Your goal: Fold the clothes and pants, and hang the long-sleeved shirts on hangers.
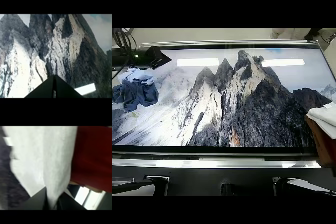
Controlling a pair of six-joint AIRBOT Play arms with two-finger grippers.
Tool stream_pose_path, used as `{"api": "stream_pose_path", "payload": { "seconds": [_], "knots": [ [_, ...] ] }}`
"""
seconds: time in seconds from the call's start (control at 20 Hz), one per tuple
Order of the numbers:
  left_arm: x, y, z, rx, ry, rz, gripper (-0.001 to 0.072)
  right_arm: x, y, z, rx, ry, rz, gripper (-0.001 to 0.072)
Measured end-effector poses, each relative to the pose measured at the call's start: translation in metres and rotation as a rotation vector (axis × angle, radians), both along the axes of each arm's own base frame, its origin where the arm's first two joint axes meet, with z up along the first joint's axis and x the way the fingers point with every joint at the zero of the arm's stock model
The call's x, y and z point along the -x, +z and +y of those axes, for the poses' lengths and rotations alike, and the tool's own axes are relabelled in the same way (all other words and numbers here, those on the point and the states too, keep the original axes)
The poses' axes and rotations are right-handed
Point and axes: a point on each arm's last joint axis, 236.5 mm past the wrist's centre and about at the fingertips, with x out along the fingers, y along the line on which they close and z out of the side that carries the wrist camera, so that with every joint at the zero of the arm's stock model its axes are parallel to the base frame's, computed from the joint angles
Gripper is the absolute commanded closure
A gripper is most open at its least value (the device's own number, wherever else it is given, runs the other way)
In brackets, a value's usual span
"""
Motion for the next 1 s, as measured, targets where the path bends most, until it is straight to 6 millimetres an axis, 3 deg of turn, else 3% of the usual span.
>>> {"api": "stream_pose_path", "payload": {
  "seconds": [0.15,0.3,0.35,0.4,0.45,0.55,0.65,0.7,0.8,0.85,0.9,0.95,1.0],
  "knots": [
    [0.001,0.0,-0.003,0.001,-0.005,0.0,0.0681,0.039,-0.048,0.017,-0.029,-0.041,0.151,0.0663],
    [0.001,0.0,-0.004,0.0,-0.008,0.0,0.0681,0.057,-0.086,0.031,-0.055,-0.058,0.218,0.066],
    [0.001,0.0,-0.004,0.001,-0.008,0.0,0.0681,0.061,-0.097,0.035,-0.067,-0.06,0.231,0.0561],
    [0.001,0.0,-0.005,0.004,-0.009,0.0,0.0681,0.063,-0.103,0.039,-0.075,-0.061,0.239,0.0238],
    [0.002,0.001,-0.005,0.007,-0.01,0.0,0.0681,0.066,-0.108,0.042,-0.082,-0.061,0.25,0.0003],
    [0.002,0.003,-0.007,0.019,-0.015,-0.001,0.0681,0.065,-0.107,0.038,-0.055,-0.047,0.243,0.0001],
    [0.003,0.023,-0.013,0.053,-0.027,-0.036,0.0683,0.044,-0.079,0.016,0.038,-0.036,0.151,0.0005],
    [0.002,0.041,-0.015,0.057,-0.031,-0.086,0.0684,0.023,-0.053,0.0,0.114,-0.031,0.062,0.0011],
    [-0.004,0.078,-0.008,0.004,-0.003,-0.214,0.0685,-0.035,0.026,-0.03,0.327,0.008,-0.163,0.0011],
    [-0.01,0.09,0.002,-0.069,0.038,-0.271,0.0683,-0.069,0.073,-0.031,0.441,0.064,-0.272,0.0011],
    [-0.016,0.092,0.018,-0.152,0.101,-0.291,0.0682,-0.102,0.113,-0.02,0.53,0.139,-0.359,0.0012],
    [-0.023,0.084,0.038,-0.246,0.171,-0.284,0.0679,-0.137,0.144,0.007,0.587,0.239,-0.433,0.002],
    [-0.026,0.07,0.055,-0.318,0.222,-0.249,0.0609,-0.169,0.16,0.043,0.604,0.348,-0.479,0.0053]
  ]
}}
